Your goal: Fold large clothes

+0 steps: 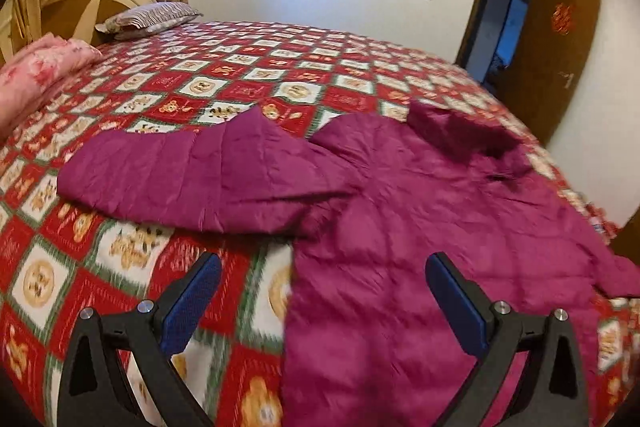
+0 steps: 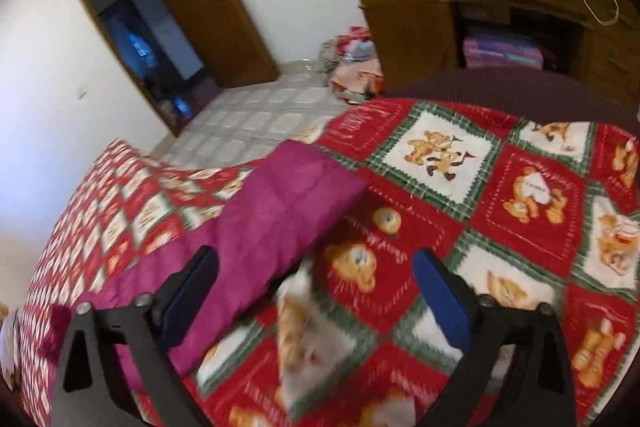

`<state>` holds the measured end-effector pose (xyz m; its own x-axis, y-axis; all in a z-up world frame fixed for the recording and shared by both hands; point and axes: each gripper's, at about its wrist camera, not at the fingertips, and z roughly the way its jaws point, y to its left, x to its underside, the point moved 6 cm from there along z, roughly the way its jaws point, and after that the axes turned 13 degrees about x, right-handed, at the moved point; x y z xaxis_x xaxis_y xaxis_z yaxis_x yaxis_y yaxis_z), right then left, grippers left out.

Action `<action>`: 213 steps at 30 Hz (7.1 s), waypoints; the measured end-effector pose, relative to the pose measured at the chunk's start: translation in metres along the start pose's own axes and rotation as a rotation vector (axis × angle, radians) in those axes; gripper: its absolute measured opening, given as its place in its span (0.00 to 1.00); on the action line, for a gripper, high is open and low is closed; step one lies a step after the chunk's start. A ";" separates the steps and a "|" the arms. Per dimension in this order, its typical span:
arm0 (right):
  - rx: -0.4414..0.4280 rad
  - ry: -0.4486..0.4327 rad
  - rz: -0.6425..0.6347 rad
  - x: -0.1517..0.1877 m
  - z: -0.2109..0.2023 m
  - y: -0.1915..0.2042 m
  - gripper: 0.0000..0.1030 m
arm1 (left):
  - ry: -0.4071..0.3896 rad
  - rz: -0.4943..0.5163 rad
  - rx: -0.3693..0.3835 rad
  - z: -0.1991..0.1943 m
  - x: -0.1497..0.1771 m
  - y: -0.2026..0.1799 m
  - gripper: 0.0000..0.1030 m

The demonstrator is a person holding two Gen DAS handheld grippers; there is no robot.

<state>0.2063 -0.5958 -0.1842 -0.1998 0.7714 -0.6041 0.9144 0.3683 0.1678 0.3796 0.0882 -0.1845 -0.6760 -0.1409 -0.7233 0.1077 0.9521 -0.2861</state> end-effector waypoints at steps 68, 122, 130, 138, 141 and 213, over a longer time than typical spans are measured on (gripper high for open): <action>0.087 -0.154 -0.862 0.050 0.021 0.145 0.10 | 0.080 0.026 -0.042 0.063 0.029 0.021 0.99; -0.557 0.033 -0.611 0.148 -0.113 0.244 0.34 | 0.032 0.053 0.029 0.030 -0.016 -0.024 0.99; -0.483 0.145 -0.536 0.153 -0.040 0.269 0.25 | 0.104 0.082 -0.093 0.090 -0.026 -0.060 0.99; -0.440 0.113 -0.570 0.171 -0.022 0.257 0.21 | 0.136 0.076 -0.154 0.119 0.001 -0.053 0.99; -0.390 0.054 -0.613 0.177 -0.027 0.260 0.22 | 0.144 0.096 -0.185 0.123 0.000 -0.056 0.99; -0.400 -0.031 -0.715 0.196 -0.033 0.272 0.88 | 0.167 0.362 0.476 0.082 0.027 -0.209 0.31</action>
<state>0.4043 -0.3270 -0.2309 -0.6716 0.2674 -0.6909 0.3740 0.9274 -0.0046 0.3986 -0.1363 -0.1957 -0.6363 0.2497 -0.7300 0.6391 0.7005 -0.3175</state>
